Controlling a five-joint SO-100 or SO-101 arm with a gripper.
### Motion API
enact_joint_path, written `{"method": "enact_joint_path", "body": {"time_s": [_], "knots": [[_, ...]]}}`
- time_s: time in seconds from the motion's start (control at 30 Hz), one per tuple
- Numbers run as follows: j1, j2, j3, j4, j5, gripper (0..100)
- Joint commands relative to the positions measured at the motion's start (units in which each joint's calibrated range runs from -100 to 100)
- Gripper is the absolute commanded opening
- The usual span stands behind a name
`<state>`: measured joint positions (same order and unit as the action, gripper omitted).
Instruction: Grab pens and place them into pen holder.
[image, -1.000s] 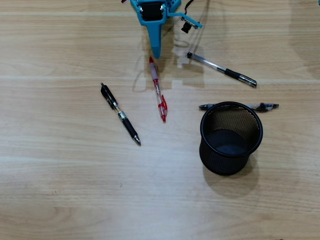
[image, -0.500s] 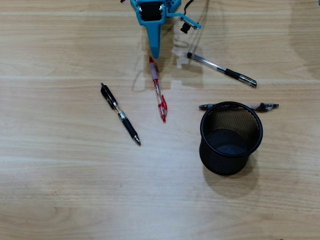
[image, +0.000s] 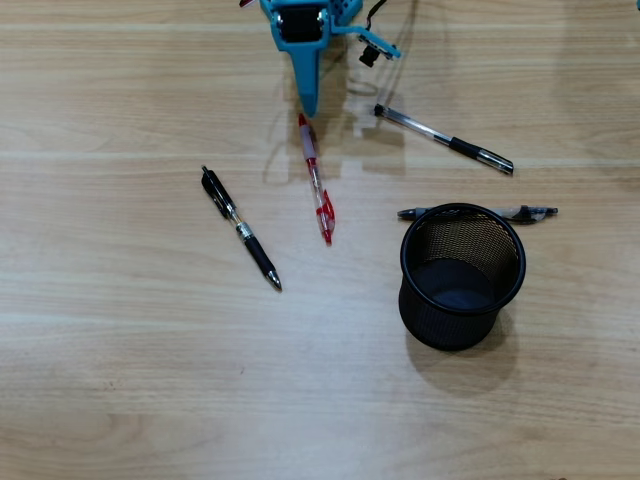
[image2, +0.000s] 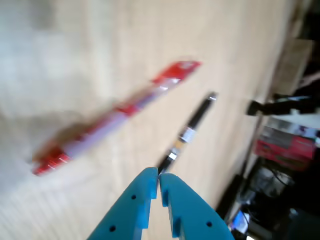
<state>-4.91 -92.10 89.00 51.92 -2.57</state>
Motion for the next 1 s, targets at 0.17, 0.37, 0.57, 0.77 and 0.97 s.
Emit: {"method": "enact_joint_path", "body": {"time_s": [0.17, 0.37, 0.57, 0.77, 0.97], "knots": [[1.84, 28.53, -34.88, 0.33, -0.30, 2], [5.68, 42.88, -51.17, 7.90, -5.12, 2], [10.90, 60.63, -71.53, 24.02, -11.77, 2], [10.26, 78.64, -94.34, 35.05, -19.31, 2], [13.00, 93.41, -109.27, 40.61, -21.72, 2]]}}
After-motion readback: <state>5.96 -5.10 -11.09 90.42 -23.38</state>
